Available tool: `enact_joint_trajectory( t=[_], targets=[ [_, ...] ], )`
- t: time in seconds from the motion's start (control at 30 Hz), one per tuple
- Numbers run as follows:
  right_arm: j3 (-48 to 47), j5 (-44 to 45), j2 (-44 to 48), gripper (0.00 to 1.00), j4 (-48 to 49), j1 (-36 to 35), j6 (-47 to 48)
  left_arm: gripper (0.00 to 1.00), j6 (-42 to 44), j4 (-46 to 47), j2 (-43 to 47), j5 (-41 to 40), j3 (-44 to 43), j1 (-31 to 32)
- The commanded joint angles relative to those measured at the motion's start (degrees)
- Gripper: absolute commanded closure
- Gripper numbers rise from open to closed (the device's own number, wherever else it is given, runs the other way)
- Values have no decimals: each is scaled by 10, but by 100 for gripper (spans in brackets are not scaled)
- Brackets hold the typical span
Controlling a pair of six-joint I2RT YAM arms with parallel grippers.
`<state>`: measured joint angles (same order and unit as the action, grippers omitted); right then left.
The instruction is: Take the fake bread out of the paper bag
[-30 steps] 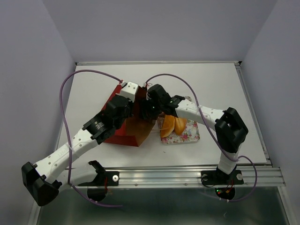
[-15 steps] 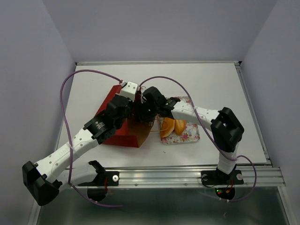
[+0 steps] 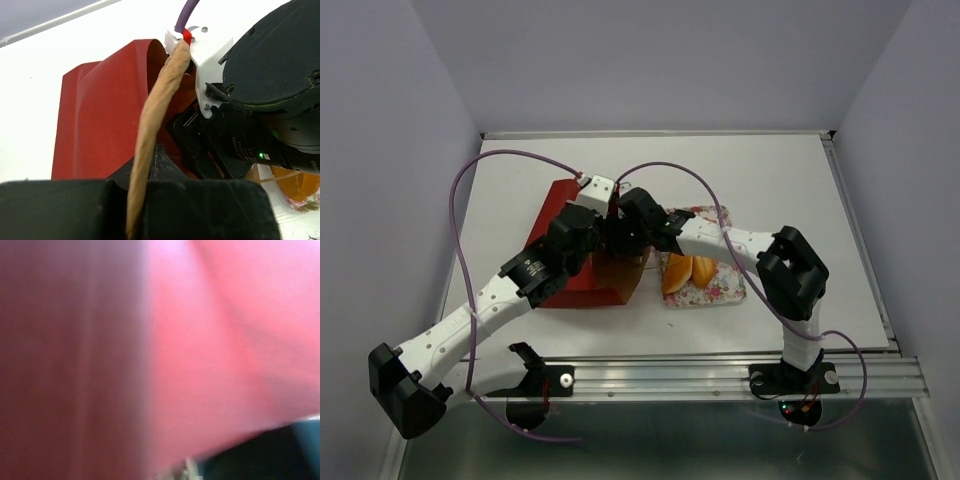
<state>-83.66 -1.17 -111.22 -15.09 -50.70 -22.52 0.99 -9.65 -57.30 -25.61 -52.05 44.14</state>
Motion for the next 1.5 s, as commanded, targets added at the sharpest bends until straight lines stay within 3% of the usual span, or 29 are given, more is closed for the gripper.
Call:
enact_joint_trajectory(
  t=[0.0,0.07,0.17,0.37,0.63,1.07,1.37,1.47],
  targets=[
    [-27,11,-12,49,67,-6,-17,100,-6,53,14,13,0,2],
    [-26,-2,-12,62,67,-6,-18,100,-6,53,14,9,-1,2],
    [-11,2,4,73,71,-6,-6,100,-6,53,12,-1,-1,2],
    [17,35,75,85,70,-6,12,100,-22,50,6,-33,-4,2],
    [59,53,192,94,40,-6,37,100,-37,42,8,-83,-2,2],
    [116,81,361,96,-88,-6,47,100,-33,38,-9,-129,-25,2],
    [69,33,485,96,-254,-1,15,100,-39,46,-23,-159,-39,-1],
    [35,91,515,96,-328,-1,-19,100,-54,45,-33,-164,-50,-2]
  ],
)
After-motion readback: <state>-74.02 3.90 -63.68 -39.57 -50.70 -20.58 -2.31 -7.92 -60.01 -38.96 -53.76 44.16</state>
